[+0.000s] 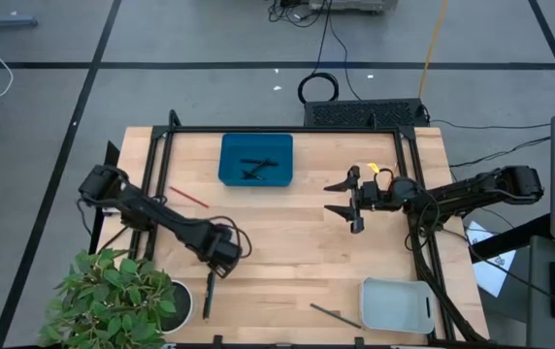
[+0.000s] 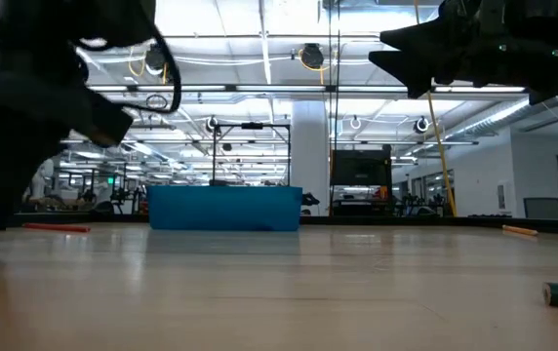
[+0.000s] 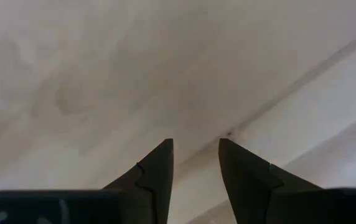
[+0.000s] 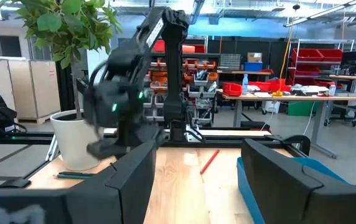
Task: Sort pens & pencils
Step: Put the black pen into the blue bin
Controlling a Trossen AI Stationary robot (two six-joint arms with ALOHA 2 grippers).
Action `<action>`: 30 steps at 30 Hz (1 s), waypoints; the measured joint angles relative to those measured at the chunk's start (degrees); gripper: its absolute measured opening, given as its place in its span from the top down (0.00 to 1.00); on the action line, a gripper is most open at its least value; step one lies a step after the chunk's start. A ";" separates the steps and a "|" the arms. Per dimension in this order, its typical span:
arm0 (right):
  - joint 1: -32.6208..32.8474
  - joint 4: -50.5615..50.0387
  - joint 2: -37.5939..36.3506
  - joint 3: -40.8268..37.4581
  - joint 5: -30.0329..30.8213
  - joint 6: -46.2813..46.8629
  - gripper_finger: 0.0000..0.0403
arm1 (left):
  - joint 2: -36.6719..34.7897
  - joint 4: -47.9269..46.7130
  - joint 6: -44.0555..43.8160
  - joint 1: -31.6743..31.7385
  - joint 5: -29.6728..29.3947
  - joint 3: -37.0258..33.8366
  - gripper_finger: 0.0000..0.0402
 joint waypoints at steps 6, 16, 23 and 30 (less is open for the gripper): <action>0.00 0.01 0.00 0.00 0.00 0.00 0.44 | 2.21 -0.17 0.22 -0.69 0.45 -0.01 0.67; 0.00 -0.10 0.00 0.00 0.00 0.00 0.44 | 2.15 2.06 -1.77 -2.46 0.33 0.00 0.67; 0.00 -0.11 0.00 -0.01 -0.01 0.00 0.44 | 2.15 6.23 -1.61 -3.44 0.29 0.00 0.67; 0.00 -0.12 0.00 -0.02 0.00 0.00 0.44 | 2.15 9.53 0.37 -3.42 1.16 0.00 0.67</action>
